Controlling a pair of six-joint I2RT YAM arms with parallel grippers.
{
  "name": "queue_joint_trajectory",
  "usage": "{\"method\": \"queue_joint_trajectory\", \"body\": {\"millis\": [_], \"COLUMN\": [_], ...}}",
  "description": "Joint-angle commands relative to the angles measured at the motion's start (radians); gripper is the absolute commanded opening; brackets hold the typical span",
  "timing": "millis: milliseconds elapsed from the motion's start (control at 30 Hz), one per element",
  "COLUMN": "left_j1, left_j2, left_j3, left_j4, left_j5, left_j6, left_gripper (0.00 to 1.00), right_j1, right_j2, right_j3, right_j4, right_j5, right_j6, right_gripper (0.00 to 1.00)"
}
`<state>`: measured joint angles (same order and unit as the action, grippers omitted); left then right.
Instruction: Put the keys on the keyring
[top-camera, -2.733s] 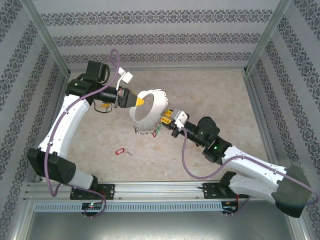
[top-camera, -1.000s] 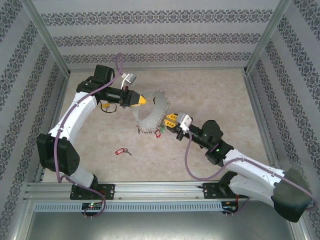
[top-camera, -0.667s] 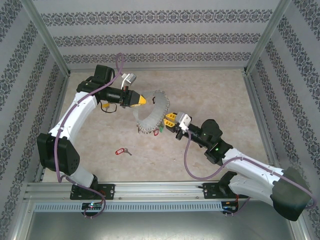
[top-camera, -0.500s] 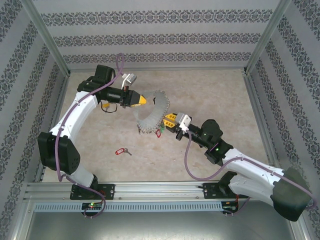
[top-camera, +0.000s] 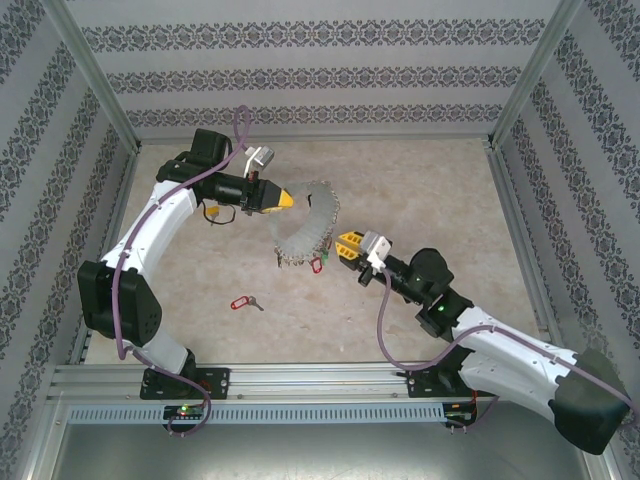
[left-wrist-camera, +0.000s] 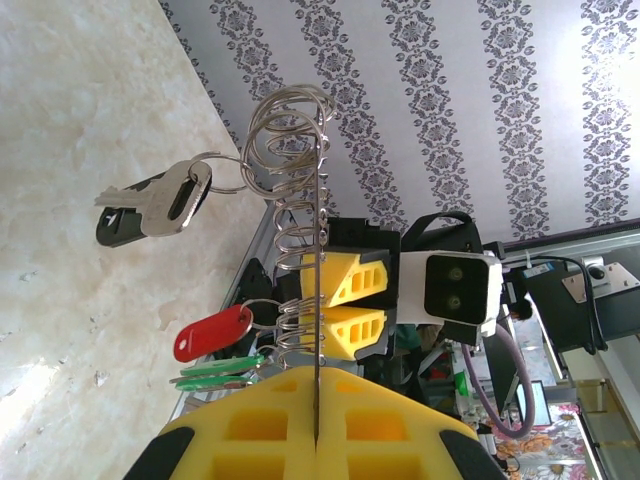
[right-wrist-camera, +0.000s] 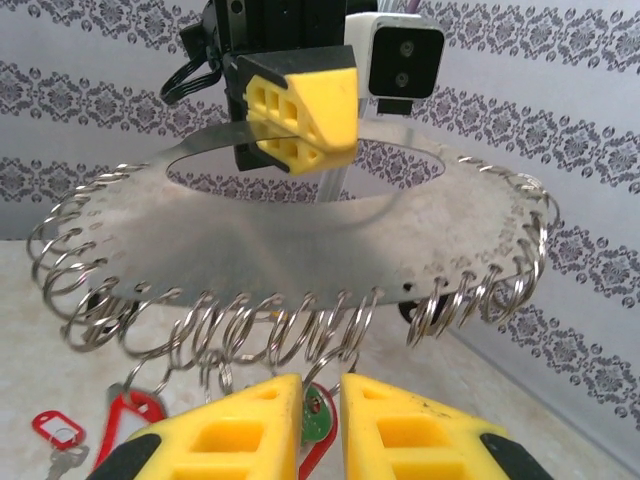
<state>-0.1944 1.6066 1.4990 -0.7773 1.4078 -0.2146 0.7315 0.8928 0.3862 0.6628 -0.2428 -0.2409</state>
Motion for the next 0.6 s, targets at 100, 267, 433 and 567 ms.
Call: {"method": "queue_joint_trajectory", "body": {"millis": [100, 267, 433, 567], "left_j1": [-0.003, -0.007, -0.005, -0.006], "left_j2": [-0.011, -0.016, -0.023, -0.021], "left_j3": [0.038, 0.038, 0.038, 0.042], "left_j4": [-0.012, -0.015, -0.019, -0.02], "left_j5": [0.063, 0.063, 0.063, 0.065], "left_j6": [0.014, 0.014, 0.017, 0.017], "left_gripper": [0.0, 0.0, 0.0, 0.0], "right_j1": [0.016, 0.019, 0.024, 0.029], "right_j2": [-0.014, 0.043, 0.082, 0.087], "right_j3": [0.005, 0.031, 0.034, 0.04], "right_j4": [0.027, 0.065, 0.128, 0.135], "right_j5": [-0.017, -0.022, 0.007, 0.015], "right_j6": [-0.006, -0.014, -0.015, -0.019], "right_gripper": [0.17, 0.17, 0.21, 0.24]}}
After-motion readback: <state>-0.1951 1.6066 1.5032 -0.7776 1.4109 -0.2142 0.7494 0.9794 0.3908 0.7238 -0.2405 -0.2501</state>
